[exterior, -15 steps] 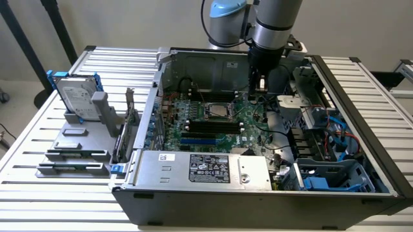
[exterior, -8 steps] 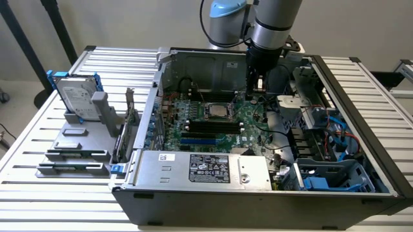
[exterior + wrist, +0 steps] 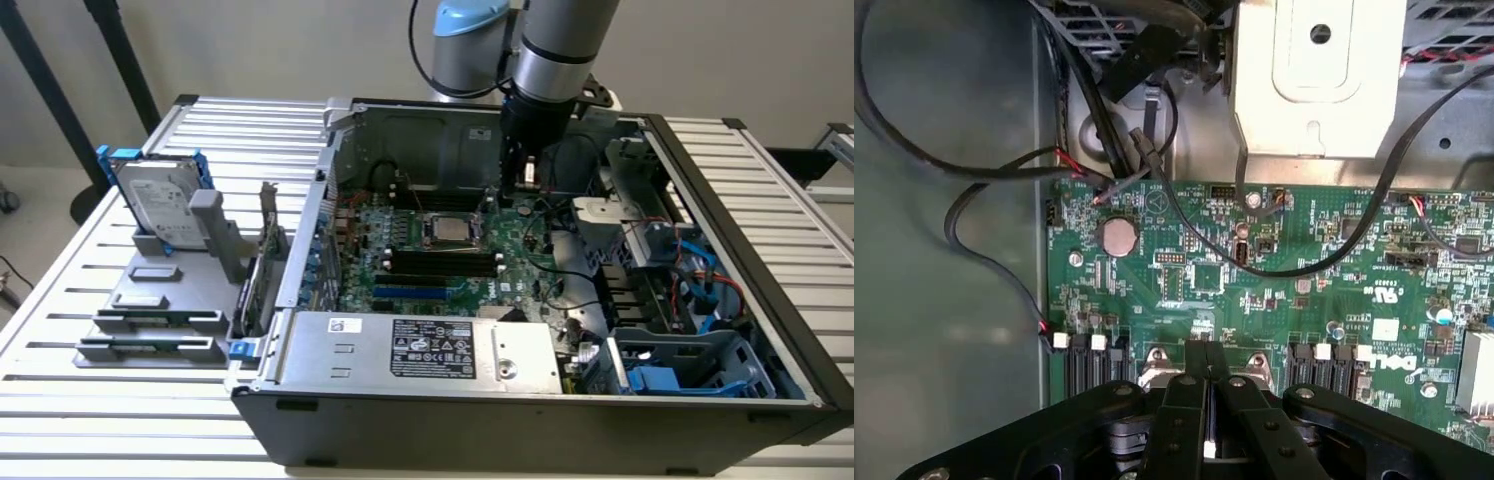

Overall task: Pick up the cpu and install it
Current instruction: 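Close the cpu cover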

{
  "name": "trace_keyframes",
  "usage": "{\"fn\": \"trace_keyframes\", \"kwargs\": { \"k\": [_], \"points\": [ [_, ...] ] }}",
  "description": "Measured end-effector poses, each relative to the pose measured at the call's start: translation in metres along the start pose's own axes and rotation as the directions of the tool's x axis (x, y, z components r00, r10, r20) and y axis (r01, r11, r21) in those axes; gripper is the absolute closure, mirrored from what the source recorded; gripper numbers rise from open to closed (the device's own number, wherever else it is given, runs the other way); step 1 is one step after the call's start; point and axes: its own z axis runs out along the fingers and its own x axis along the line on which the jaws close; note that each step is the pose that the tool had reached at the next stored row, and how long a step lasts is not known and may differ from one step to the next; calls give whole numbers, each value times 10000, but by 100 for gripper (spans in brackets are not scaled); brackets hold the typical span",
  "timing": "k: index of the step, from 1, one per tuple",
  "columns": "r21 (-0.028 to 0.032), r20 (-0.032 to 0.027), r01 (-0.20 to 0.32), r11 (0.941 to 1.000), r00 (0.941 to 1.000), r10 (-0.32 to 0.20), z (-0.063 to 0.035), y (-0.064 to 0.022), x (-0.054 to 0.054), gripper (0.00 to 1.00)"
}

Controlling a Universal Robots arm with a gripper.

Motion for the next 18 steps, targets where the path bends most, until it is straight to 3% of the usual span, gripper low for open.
{"fn": "trace_keyframes", "kwargs": {
  "k": [11,18],
  "points": [
    [495,1,27,9988,10000,-27,10,-203,-1,89],
    [727,3,42,9973,10000,-43,31,-383,-2,89]
  ]
}}
